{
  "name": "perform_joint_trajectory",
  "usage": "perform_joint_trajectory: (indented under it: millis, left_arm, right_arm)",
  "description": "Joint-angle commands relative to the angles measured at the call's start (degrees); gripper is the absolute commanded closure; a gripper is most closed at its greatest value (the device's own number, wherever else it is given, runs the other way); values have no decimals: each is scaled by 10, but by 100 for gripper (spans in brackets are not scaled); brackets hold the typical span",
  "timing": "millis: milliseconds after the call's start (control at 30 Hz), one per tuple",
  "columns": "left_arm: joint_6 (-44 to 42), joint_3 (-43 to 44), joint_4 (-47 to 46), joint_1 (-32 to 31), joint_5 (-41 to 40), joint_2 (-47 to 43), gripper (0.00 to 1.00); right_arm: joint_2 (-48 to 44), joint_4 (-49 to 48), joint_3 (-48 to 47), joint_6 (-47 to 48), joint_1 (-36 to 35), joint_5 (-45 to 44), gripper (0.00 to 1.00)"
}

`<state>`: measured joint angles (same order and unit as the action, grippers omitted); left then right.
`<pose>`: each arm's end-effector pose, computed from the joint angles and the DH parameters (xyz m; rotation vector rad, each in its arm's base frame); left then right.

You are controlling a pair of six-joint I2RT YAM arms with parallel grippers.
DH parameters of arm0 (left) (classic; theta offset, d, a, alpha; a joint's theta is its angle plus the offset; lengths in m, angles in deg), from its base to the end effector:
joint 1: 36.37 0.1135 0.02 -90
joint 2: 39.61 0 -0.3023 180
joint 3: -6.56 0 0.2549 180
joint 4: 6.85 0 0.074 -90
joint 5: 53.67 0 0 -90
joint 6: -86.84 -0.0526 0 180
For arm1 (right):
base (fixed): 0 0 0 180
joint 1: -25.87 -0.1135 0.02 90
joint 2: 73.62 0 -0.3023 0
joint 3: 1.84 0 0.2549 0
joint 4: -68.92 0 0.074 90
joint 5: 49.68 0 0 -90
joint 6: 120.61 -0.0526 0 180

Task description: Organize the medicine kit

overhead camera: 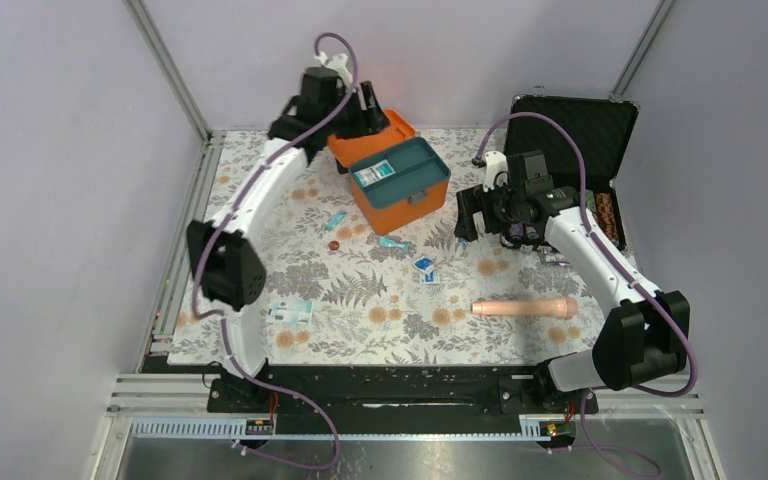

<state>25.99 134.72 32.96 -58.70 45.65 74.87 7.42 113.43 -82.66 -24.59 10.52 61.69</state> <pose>0.4648 -0.2001 0.3935 -0.0184 2.0988 -0.7213 0.2989 0.1019 0.3246 -0.6134 2.2602 0.5182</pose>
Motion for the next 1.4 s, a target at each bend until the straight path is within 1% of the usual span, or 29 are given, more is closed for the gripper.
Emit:
perform_joint_trajectory:
  millis: [0, 33, 100, 167, 233, 267, 333, 367, 400, 467, 600, 700, 800, 867, 1000, 1100, 1167, 1267, 1367]
  left_arm:
    - [-212, -82, 10, 55, 102, -151, 35]
    - [-281, -119, 39, 70, 137, -177, 36]
    - [-454, -185, 134, 105, 234, -225, 36]
    - [-622, -240, 245, 137, 269, -260, 36]
    - [-810, -282, 374, 156, 265, -282, 37]
    - [-891, -305, 436, 160, 248, -288, 39]
    - [-1029, -353, 518, 160, 209, -300, 43]
    - [-1052, -382, 538, 160, 192, -305, 46]
    - [-1074, -410, 537, 160, 178, -312, 47]
    - [-1071, -483, 490, 158, 154, -326, 48]
    - [-1042, -581, 352, 136, 112, -344, 50]
    - [-1027, -636, 281, 108, 90, -355, 50]
    - [-1015, -688, 213, 73, 49, -363, 50]
    - [-1008, -710, 181, 60, 35, -365, 53]
    - [-1006, -742, 142, 44, 4, -363, 62]
    - [-1025, -766, 135, 42, -6, -362, 63]
    - [-1038, -780, 135, 42, -10, -360, 66]
    - [-1035, -784, 140, 42, -6, -351, 77]
    - [-1008, -763, 152, 43, 16, -347, 87]
  right_arm:
    - [-16, -16, 4, 9, 2, -50, 0]
    - [-17, -17, 5, 11, 2, -48, 0]
    - [-18, -19, 9, 11, 2, -39, 0]
    - [-18, -22, 12, 5, 2, -30, 0]
    - [-18, -29, 15, -2, 2, -22, 1]
    - [-18, -30, 15, -4, 2, -20, 0]
    - [-15, -32, 15, -6, 2, -15, 1]
    - [-13, -32, 14, -7, 2, -13, 1]
    - [-12, -33, 13, -8, 2, -12, 1]
    - [-10, -38, 13, -10, 2, -10, 0]
    - [-12, -40, 14, -11, 2, -8, 1]
    - [-17, -37, 16, -8, 2, -12, 0]
    - [-20, -35, 20, -7, 2, -13, 0]
    - [-22, -35, 21, -8, 2, -12, 0]
    - [-22, -35, 22, -7, 2, -12, 1]
    - [-20, -35, 22, -7, 2, -11, 1]
    - [-18, -36, 22, -7, 2, -10, 0]
    - [-14, -36, 20, -8, 2, -8, 1]
    - [-12, -36, 17, -7, 2, -8, 0]
